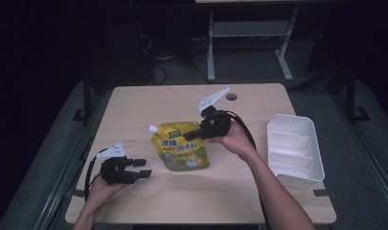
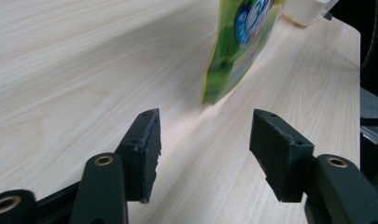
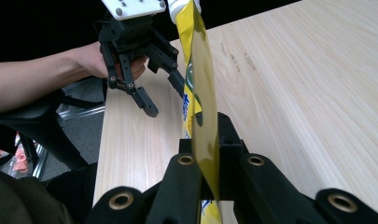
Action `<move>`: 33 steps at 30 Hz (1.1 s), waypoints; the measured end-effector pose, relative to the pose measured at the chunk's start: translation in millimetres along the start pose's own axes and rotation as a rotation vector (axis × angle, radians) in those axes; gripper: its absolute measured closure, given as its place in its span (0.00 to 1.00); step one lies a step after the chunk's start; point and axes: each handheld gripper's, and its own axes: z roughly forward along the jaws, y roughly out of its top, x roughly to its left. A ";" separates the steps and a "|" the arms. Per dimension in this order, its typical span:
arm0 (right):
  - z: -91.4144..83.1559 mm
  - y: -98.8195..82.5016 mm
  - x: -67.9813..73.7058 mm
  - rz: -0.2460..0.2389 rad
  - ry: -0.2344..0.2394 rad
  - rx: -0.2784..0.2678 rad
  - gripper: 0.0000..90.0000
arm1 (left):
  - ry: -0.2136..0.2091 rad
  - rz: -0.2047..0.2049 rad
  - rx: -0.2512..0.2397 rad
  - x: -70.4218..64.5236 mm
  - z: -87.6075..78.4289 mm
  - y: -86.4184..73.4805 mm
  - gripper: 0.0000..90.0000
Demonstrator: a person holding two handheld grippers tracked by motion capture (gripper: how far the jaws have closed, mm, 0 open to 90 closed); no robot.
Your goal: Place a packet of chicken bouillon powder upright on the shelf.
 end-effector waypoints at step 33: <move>-89.1 -11.8 -2.5 0.020 -0.117 -0.029 1.00 | 0.051 0.040 0.038 -6.6 8.3 0.2 0.41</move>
